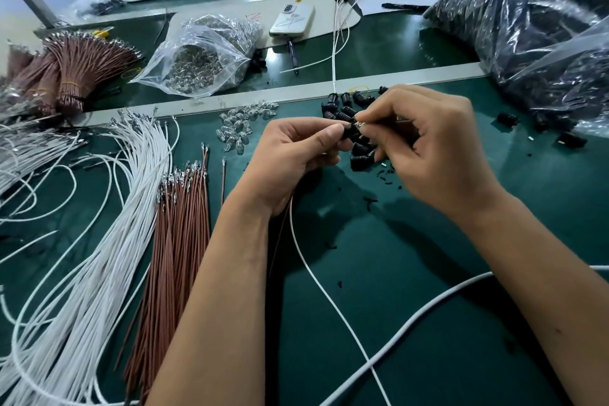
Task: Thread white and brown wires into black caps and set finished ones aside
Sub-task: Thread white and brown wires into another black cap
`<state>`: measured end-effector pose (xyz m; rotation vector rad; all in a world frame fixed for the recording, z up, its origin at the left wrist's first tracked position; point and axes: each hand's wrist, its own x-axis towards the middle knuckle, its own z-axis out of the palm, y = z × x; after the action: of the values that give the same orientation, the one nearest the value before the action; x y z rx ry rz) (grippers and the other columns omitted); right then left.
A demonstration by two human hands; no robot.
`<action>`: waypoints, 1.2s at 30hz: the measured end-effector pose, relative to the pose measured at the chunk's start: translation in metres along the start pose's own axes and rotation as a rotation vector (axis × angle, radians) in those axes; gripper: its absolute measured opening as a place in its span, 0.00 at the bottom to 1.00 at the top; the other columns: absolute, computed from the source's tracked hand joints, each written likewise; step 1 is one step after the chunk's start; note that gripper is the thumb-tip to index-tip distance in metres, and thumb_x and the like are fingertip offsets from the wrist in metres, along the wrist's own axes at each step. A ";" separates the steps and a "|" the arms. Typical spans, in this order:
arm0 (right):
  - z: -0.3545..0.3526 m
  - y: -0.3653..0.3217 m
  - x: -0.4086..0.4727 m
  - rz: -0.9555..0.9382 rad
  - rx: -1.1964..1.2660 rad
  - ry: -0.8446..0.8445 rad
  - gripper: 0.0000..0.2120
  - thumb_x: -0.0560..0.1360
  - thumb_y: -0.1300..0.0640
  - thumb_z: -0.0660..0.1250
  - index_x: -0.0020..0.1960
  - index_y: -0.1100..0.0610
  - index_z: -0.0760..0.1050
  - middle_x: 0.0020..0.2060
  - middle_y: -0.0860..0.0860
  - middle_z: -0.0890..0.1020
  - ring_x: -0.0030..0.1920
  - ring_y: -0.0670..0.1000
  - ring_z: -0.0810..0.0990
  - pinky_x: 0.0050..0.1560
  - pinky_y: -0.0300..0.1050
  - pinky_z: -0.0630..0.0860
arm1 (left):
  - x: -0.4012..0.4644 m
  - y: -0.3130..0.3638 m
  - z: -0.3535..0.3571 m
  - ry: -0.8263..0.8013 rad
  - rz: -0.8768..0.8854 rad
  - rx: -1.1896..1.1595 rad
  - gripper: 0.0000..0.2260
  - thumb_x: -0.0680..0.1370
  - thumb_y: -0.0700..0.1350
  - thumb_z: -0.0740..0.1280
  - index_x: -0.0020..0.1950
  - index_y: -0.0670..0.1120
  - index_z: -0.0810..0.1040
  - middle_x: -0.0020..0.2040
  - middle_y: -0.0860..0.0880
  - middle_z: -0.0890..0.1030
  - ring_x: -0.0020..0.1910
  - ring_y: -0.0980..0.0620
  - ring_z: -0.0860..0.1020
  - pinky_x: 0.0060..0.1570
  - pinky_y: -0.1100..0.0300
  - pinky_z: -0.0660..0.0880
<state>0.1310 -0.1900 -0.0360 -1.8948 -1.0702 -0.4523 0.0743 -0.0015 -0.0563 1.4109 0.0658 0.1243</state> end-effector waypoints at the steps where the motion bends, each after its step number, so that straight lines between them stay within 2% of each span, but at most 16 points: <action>1: 0.001 0.000 0.000 0.004 -0.006 0.009 0.01 0.77 0.69 0.72 0.48 0.65 0.83 0.41 0.54 0.83 0.35 0.48 0.82 0.37 0.48 0.79 | 0.000 0.000 0.001 0.005 0.001 0.015 0.05 0.76 0.41 0.71 0.47 0.45 0.86 0.39 0.45 0.85 0.38 0.53 0.79 0.44 0.62 0.79; 4: 0.003 0.001 -0.001 0.041 -0.036 0.027 0.02 0.76 0.68 0.73 0.49 0.65 0.83 0.40 0.51 0.83 0.37 0.45 0.81 0.40 0.48 0.79 | 0.001 0.001 0.003 0.000 0.009 0.068 0.06 0.79 0.39 0.69 0.46 0.45 0.87 0.38 0.46 0.85 0.37 0.54 0.79 0.42 0.63 0.77; 10: -0.004 0.008 -0.001 0.159 0.164 -0.087 0.03 0.77 0.68 0.73 0.50 0.64 0.82 0.34 0.53 0.82 0.29 0.50 0.81 0.33 0.47 0.80 | 0.000 0.002 0.006 0.025 0.008 0.073 0.08 0.80 0.38 0.68 0.45 0.46 0.86 0.37 0.47 0.84 0.35 0.54 0.78 0.41 0.63 0.78; 16: 0.000 0.009 -0.001 0.148 0.077 -0.088 0.02 0.77 0.65 0.73 0.49 0.62 0.82 0.34 0.46 0.82 0.31 0.46 0.80 0.34 0.45 0.77 | -0.001 0.002 0.007 0.032 0.008 0.089 0.09 0.79 0.39 0.70 0.42 0.46 0.87 0.36 0.47 0.84 0.34 0.54 0.78 0.39 0.63 0.77; 21: 0.003 0.011 -0.003 0.193 0.183 -0.090 0.01 0.77 0.66 0.72 0.48 0.63 0.81 0.32 0.51 0.82 0.27 0.49 0.79 0.32 0.40 0.75 | -0.001 0.000 0.007 0.047 0.030 0.115 0.06 0.79 0.39 0.70 0.44 0.45 0.86 0.35 0.47 0.84 0.33 0.55 0.78 0.38 0.64 0.77; 27: 0.003 0.013 -0.002 0.151 0.166 -0.092 0.01 0.77 0.66 0.72 0.48 0.63 0.80 0.32 0.51 0.81 0.27 0.50 0.80 0.31 0.42 0.76 | 0.001 -0.001 0.008 0.056 0.026 0.133 0.05 0.79 0.40 0.70 0.45 0.42 0.86 0.34 0.47 0.83 0.32 0.54 0.76 0.37 0.63 0.76; 32: 0.004 0.013 -0.003 0.190 0.206 -0.098 0.02 0.77 0.68 0.73 0.47 0.64 0.80 0.32 0.56 0.81 0.27 0.51 0.79 0.30 0.44 0.77 | 0.000 -0.001 0.006 0.051 0.043 0.131 0.06 0.77 0.40 0.72 0.43 0.45 0.87 0.34 0.46 0.84 0.33 0.53 0.76 0.38 0.62 0.76; 36: 0.003 0.013 -0.003 0.134 0.114 -0.092 0.01 0.76 0.66 0.73 0.46 0.63 0.81 0.33 0.48 0.81 0.30 0.48 0.79 0.33 0.49 0.78 | 0.001 -0.003 0.006 0.067 0.063 0.153 0.05 0.77 0.40 0.72 0.43 0.45 0.87 0.34 0.46 0.84 0.33 0.52 0.75 0.37 0.62 0.75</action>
<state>0.1400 -0.1918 -0.0468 -1.8871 -0.9992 -0.2247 0.0766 -0.0081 -0.0587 1.5625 0.0878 0.2232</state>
